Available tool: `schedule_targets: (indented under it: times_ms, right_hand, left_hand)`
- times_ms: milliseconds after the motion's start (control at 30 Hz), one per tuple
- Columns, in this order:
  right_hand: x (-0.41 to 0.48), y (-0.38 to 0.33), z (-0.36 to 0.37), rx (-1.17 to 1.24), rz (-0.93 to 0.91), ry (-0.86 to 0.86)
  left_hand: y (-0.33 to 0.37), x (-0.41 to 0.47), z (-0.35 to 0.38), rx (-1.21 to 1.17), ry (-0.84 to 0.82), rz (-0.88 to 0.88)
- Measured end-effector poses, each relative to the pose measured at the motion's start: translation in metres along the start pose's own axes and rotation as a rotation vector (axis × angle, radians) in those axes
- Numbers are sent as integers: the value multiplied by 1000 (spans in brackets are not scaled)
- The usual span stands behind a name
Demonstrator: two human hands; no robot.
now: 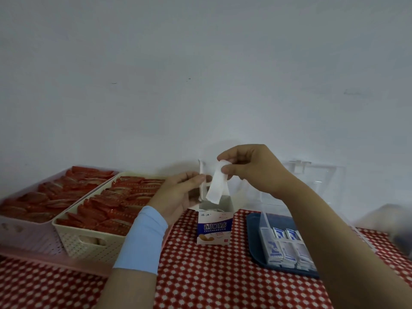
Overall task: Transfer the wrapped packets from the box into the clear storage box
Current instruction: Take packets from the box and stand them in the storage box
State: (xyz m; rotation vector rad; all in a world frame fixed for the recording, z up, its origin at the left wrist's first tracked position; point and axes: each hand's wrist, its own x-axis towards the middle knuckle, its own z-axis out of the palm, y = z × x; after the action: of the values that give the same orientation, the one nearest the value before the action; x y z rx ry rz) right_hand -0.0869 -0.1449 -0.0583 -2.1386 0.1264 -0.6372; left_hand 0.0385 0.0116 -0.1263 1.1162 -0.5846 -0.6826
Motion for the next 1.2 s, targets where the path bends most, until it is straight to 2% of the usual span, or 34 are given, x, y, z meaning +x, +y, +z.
schedule_targets:
  times_ms: [100, 267, 367, 433, 500, 600, 633, 800, 967, 1100, 1200]
  right_hand:
    - [-6, 2, 3, 38, -40, 24]
    - [-19, 13, 1, -9, -34, 76]
    - [-29, 22, 0, -148, 8, 212]
    - [-40, 27, -3, -155, -14, 251]
    - [-52, 30, -11, -130, -31, 169]
    - [-71, 30, -23, -133, 34, -84]
    - [-76, 32, -27, -155, 44, -115]
    - [-82, 37, -32, -199, -2, -62]
    - [-89, 34, -39, -166, 35, -132]
    - [-91, 33, -50, 98, 55, -137]
    - [-90, 30, -58, 116, 131, -70]
  left_hand:
    - [-2, -7, 15, -153, -180, -83]
    - [-10, -9, 39, -280, -231, -160]
    - [-20, -6, 50, -267, -218, -164]
    - [-28, -5, 59, -256, -217, -159]
    - [-34, -6, 67, -248, -245, -158]
    - [-40, -6, 76, -261, -262, -199]
    - [-43, -8, 81, -269, -261, -221]
    - [-52, -19, 98, -360, -234, -263]
    - [-57, -27, 105, -454, -266, -272]
    - [-59, -36, 104, -520, -322, -286]
    - [-56, -46, 104, -557, -419, -318]
